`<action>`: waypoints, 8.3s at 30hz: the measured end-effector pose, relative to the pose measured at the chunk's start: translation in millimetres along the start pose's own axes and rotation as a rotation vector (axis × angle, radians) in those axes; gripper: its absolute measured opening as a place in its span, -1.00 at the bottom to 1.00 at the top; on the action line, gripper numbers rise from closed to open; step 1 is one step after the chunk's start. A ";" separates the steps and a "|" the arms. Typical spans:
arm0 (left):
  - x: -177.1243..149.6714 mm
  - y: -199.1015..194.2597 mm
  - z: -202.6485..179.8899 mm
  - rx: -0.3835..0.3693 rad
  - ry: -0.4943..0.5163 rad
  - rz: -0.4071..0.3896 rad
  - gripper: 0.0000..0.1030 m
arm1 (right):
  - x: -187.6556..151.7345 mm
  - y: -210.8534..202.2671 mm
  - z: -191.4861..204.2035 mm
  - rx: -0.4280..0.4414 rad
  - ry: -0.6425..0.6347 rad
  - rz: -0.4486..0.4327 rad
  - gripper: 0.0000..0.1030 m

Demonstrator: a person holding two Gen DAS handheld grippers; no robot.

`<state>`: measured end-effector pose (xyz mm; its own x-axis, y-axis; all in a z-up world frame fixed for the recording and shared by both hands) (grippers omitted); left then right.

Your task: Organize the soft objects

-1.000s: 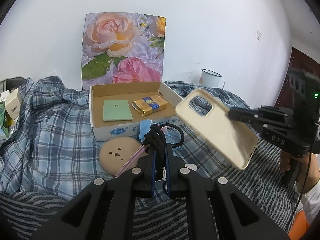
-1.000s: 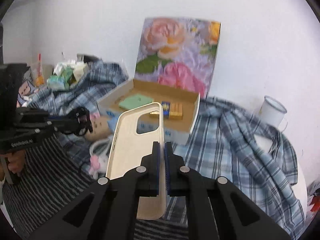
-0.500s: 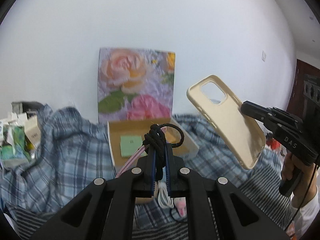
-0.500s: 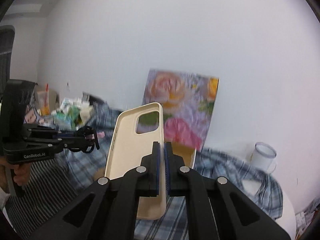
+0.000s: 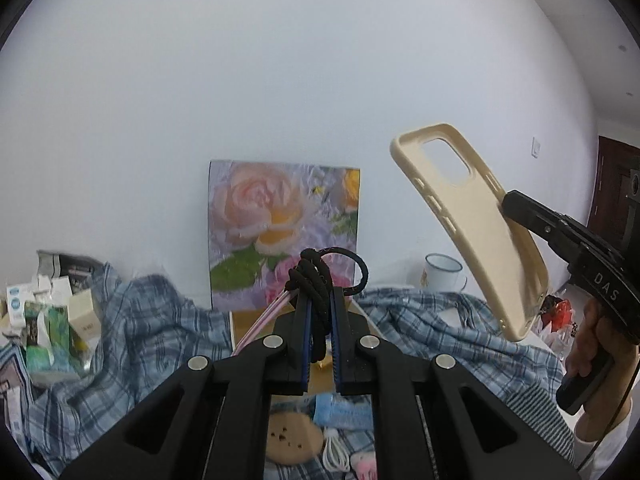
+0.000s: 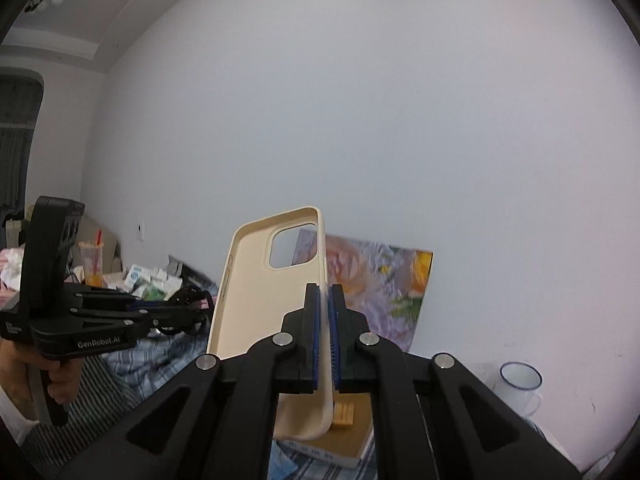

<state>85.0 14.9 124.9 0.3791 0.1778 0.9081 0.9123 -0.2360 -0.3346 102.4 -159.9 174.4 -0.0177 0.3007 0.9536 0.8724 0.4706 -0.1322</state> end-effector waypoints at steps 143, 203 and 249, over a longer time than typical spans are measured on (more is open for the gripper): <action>25.6 120.8 28.5 0.220 0.060 0.075 1.00 | -54.4 130.8 -39.7 0.022 0.237 0.240 0.99; -103.0 78.2 23.1 0.175 0.110 0.243 1.00 | -151.7 61.7 22.8 0.084 0.105 0.355 0.99; -151.2 163.6 60.1 0.070 0.029 0.710 0.80 | -193.7 83.3 28.8 0.173 0.159 0.505 0.99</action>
<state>186.2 6.8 -82.3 0.8821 -0.0221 0.4705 0.4544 -0.2231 -0.8624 164.5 -155.0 -29.1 0.4673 0.4014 0.7877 0.6606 0.4336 -0.6128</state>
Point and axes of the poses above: each gripper's, at about its wrist camera, not at the fingertips, and y roughly the way its jaws point, z to its left, x to its top, the point moved 3 cm from there along y, roughly the way its jaws point, and after that the axes turned 8 degrees about -y, right-handed, at the moved point
